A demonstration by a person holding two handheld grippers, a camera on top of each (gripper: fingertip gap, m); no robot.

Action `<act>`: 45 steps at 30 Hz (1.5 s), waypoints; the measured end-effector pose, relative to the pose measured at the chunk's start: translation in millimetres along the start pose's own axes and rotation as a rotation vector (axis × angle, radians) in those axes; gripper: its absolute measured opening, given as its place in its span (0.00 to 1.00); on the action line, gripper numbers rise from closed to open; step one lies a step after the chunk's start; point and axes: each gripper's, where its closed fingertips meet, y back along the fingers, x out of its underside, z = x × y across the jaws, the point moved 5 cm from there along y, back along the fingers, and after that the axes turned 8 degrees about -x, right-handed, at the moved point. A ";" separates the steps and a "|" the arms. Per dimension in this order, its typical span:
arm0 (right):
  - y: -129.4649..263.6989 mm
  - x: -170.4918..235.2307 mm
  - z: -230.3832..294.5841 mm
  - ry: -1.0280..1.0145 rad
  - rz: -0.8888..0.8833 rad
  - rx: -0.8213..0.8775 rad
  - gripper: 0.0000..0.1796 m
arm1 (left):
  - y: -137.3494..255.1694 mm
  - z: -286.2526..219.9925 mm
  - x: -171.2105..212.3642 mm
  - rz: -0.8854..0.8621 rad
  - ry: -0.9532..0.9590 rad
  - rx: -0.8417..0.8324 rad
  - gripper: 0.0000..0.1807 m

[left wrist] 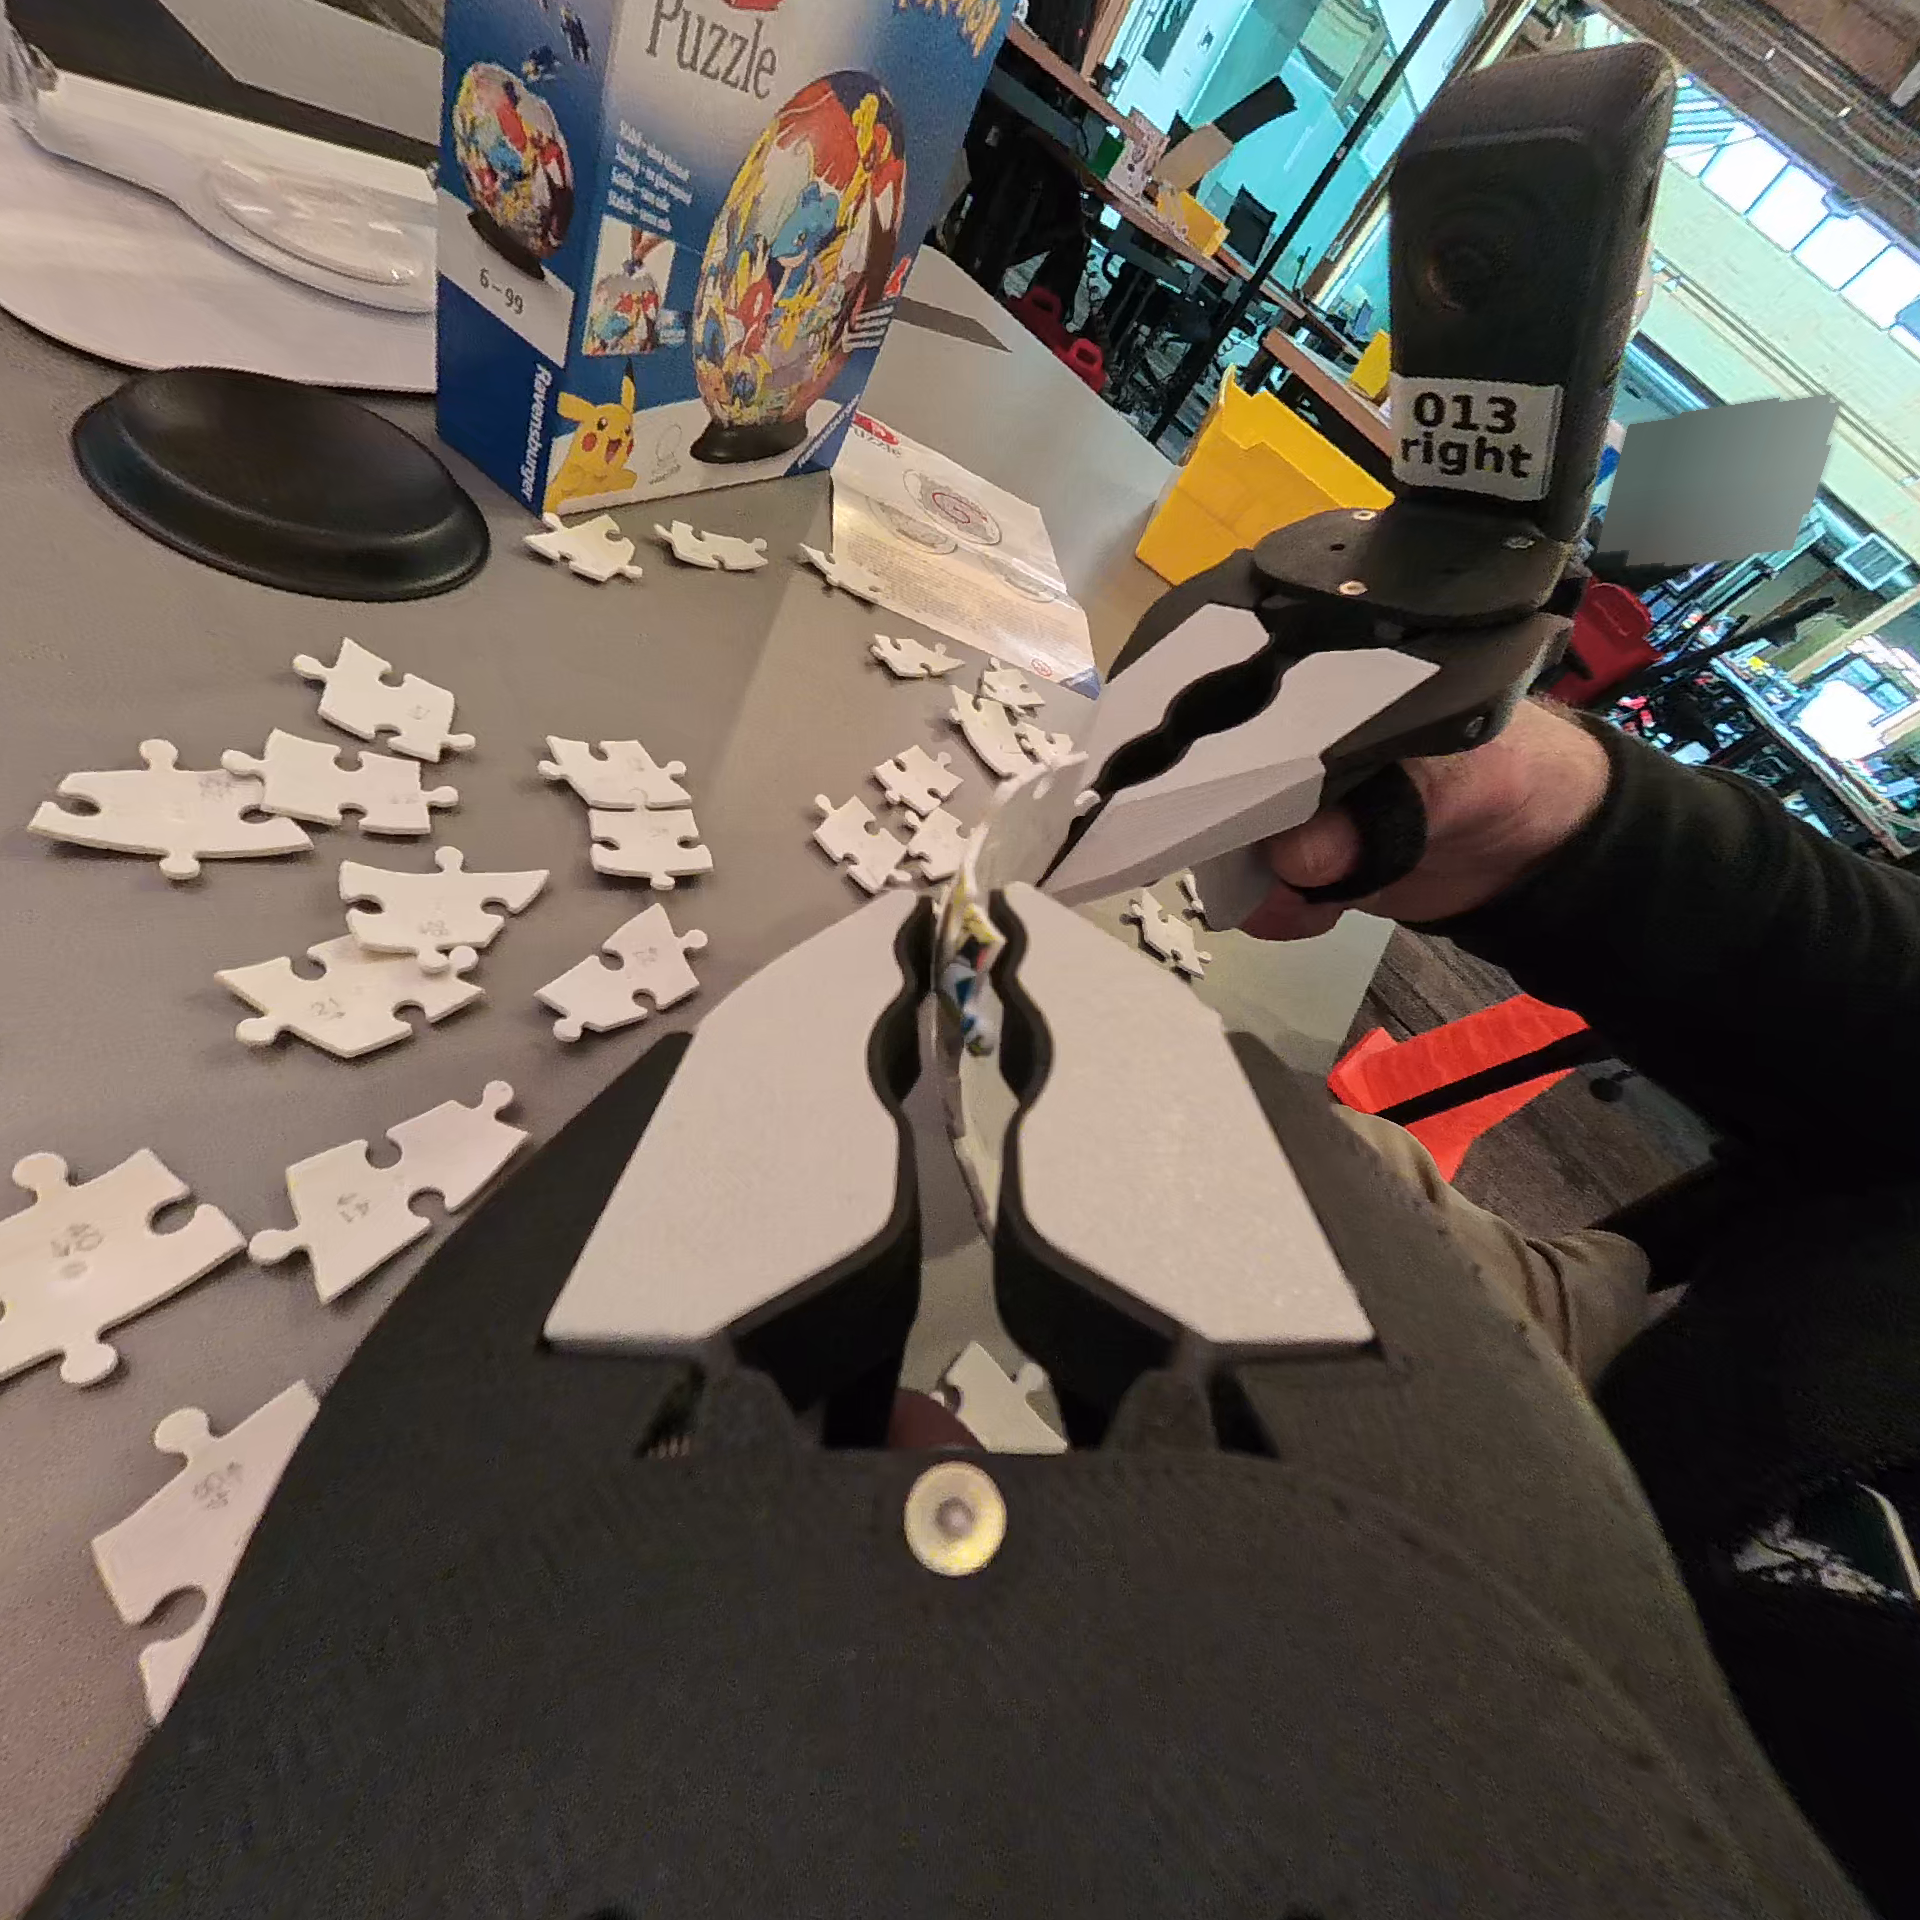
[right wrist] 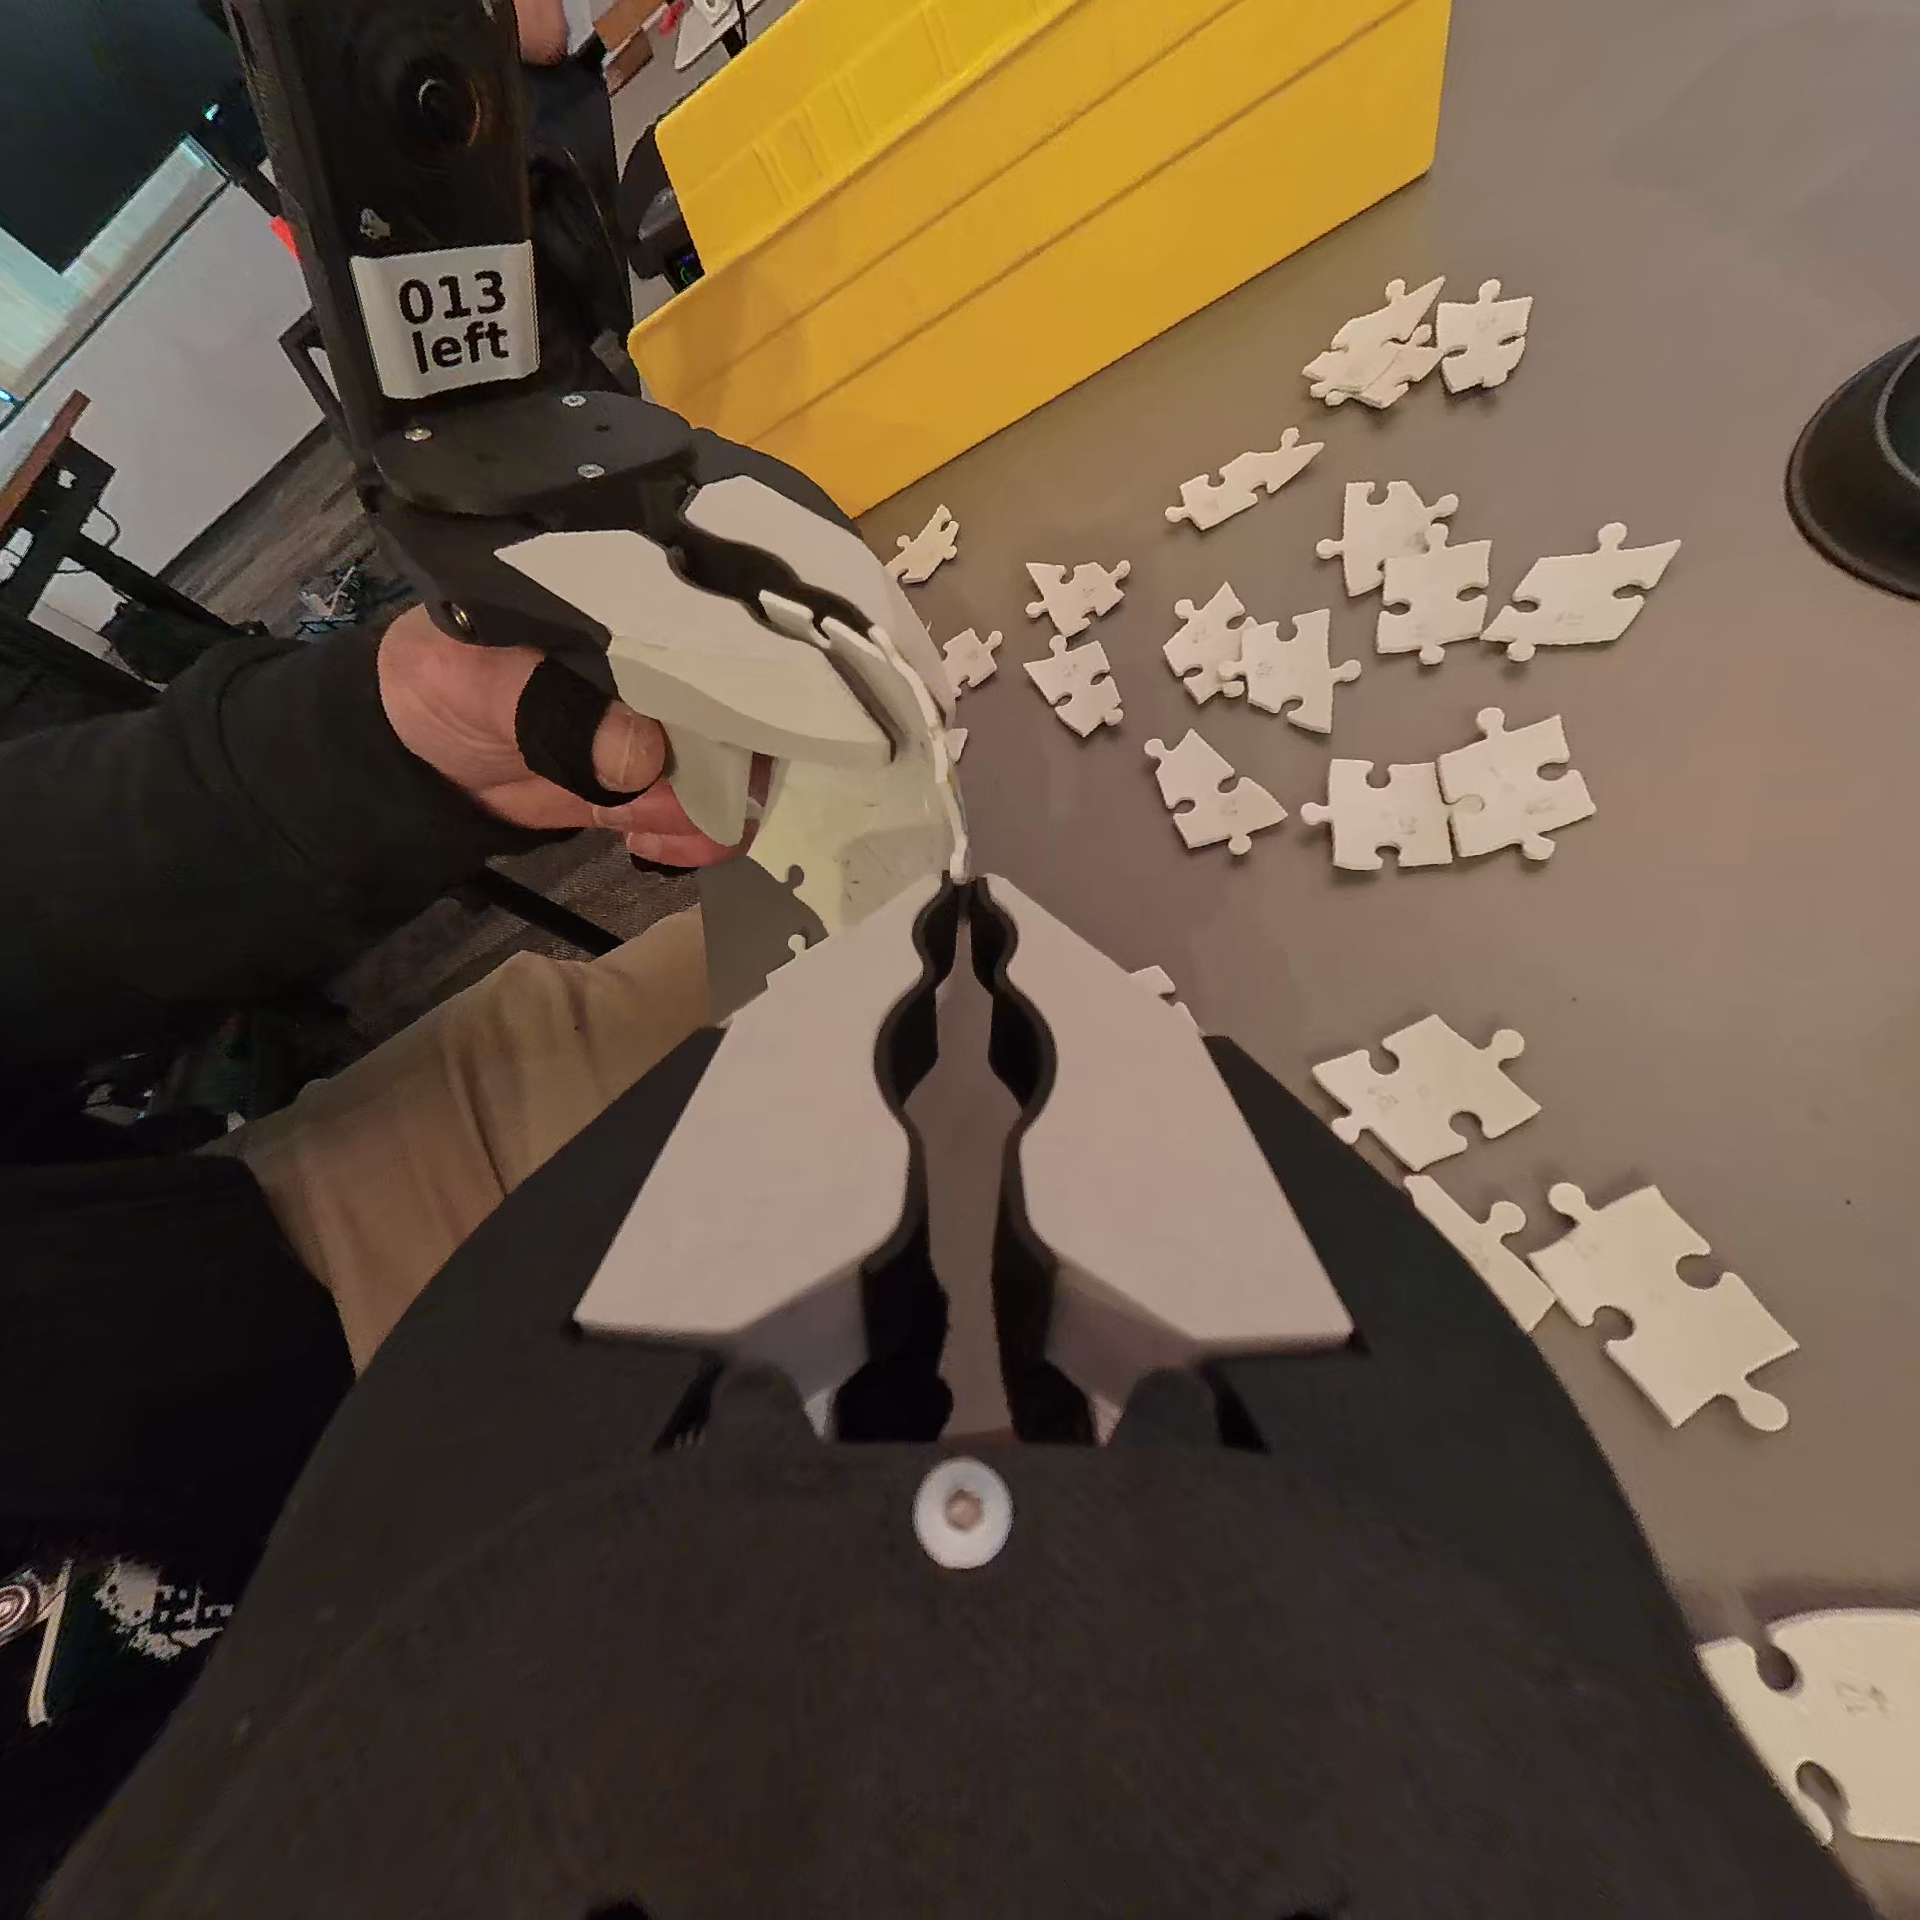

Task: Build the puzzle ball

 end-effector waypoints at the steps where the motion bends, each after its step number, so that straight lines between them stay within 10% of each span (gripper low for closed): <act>1: -0.1 0.4 -0.2 0.000 0.000 -0.002 0.00 | 0.6 0.2 0.2 0.003 0.000 0.002 0.07; 45: -18.7 1.4 19.1 0.265 0.283 0.055 0.04 | 16.4 -11.9 16.0 0.409 -0.504 -0.169 0.02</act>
